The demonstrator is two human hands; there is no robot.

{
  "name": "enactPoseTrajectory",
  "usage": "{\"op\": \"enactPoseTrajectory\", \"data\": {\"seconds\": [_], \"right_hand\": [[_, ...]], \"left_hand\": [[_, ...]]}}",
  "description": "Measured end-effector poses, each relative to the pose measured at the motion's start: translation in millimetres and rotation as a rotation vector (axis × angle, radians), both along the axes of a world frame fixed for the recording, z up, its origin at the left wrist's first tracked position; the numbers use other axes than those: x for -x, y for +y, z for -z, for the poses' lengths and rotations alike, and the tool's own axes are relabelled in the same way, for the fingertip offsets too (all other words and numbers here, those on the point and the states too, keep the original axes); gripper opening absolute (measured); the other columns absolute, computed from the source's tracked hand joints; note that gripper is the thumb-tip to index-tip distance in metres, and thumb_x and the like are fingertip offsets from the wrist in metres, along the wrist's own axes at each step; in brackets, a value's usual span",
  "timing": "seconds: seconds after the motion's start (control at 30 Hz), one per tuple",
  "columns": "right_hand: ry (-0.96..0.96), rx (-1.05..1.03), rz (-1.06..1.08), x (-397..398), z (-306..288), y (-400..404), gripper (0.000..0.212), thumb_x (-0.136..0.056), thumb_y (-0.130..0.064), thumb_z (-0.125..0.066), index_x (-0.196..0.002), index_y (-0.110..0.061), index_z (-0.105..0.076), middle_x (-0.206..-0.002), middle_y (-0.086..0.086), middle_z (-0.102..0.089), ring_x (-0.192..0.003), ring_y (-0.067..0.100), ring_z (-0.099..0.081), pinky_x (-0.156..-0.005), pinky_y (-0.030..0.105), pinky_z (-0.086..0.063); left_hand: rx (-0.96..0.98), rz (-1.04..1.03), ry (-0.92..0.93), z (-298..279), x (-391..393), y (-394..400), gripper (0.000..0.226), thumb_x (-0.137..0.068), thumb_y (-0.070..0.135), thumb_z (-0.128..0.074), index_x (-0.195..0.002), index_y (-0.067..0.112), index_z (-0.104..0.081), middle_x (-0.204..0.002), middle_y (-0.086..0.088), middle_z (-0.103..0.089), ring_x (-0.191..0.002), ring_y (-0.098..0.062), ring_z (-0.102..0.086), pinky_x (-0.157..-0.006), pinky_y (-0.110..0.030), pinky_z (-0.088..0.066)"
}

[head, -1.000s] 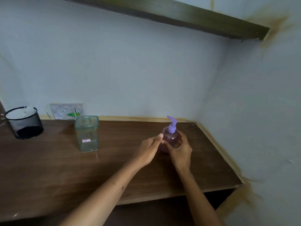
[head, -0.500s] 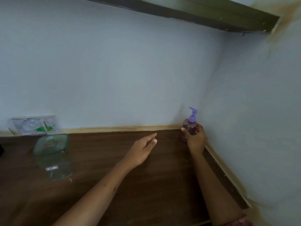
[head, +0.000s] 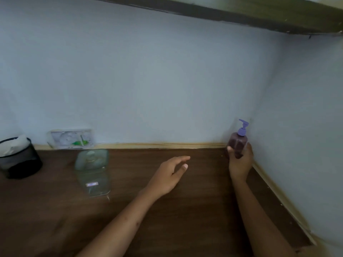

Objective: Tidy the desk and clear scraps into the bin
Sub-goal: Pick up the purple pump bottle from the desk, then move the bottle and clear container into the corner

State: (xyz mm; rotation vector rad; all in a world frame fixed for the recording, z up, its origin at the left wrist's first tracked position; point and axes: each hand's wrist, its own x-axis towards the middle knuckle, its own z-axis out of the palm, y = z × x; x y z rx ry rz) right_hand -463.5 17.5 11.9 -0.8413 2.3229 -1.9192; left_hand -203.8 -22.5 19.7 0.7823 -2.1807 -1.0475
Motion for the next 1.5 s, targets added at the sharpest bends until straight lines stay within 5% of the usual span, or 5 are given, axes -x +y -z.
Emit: {"op": "enactPoseTrajectory", "data": {"seconds": [0.37, 0.67, 0.87, 1.17, 1.5], "right_hand": [[0.058, 0.019, -0.438, -192.0, -0.2, 25.2, 0.044, -0.092, -0.018, -0.063, -0.135, -0.018, -0.053, -0.138, -0.003, -0.054, -0.128, 0.005, -0.045, -0.111, 0.027, -0.034], [0.191, -0.034, -0.877, -318.3, 14.3, 22.8, 0.048, -0.090, -0.018, -0.061, -0.137, -0.018, -0.052, -0.136, -0.006, -0.057, -0.127, 0.002, -0.051, -0.109, 0.027, -0.040], [0.024, -0.005, -0.821, -344.5, -6.5, 27.5, 0.053, -0.090, -0.006, -0.064, -0.140, -0.010, -0.047, -0.124, -0.011, -0.059, -0.111, -0.012, -0.057, -0.094, 0.008, -0.044], [0.000, 0.053, -0.632, -294.4, -34.2, 68.3, 0.056, -0.091, -0.016, -0.065, -0.142, -0.023, -0.043, -0.104, -0.041, -0.053, -0.098, -0.029, -0.050, -0.094, 0.008, -0.043], [0.056, 0.071, -0.334, -185.2, -39.2, 126.9, 0.059, -0.090, -0.012, -0.065, -0.144, -0.017, -0.043, -0.127, -0.008, -0.060, -0.112, -0.002, -0.054, -0.081, -0.003, -0.040]], "left_hand": [[0.718, -0.422, 0.258, 17.6, -106.2, 39.1, 0.037, -0.095, 0.008, -0.049, -0.130, 0.014, -0.059, -0.142, 0.001, -0.053, -0.138, -0.014, -0.042, -0.115, -0.038, -0.027], [0.518, -0.849, 0.181, 20.8, -187.4, 36.0, 0.052, -0.102, 0.023, -0.036, -0.152, 0.018, -0.024, -0.162, -0.005, -0.015, -0.147, -0.020, -0.023, -0.114, -0.044, -0.027], [0.210, -0.693, 0.085, 26.0, -204.1, 36.7, 0.058, -0.101, 0.032, -0.036, -0.153, 0.032, -0.010, -0.148, -0.006, -0.046, -0.116, -0.035, -0.060, -0.076, -0.035, -0.048], [0.283, -0.419, 0.179, 7.6, -139.2, 55.4, 0.067, -0.100, 0.027, -0.041, -0.148, 0.038, 0.004, -0.155, -0.002, -0.036, -0.127, -0.023, -0.054, -0.089, -0.025, -0.045], [0.268, -0.021, 0.135, -3.3, -21.8, 94.0, 0.073, -0.102, 0.025, -0.040, -0.151, 0.033, 0.014, -0.162, 0.003, -0.012, -0.141, -0.016, -0.033, -0.106, -0.027, -0.037]]}}
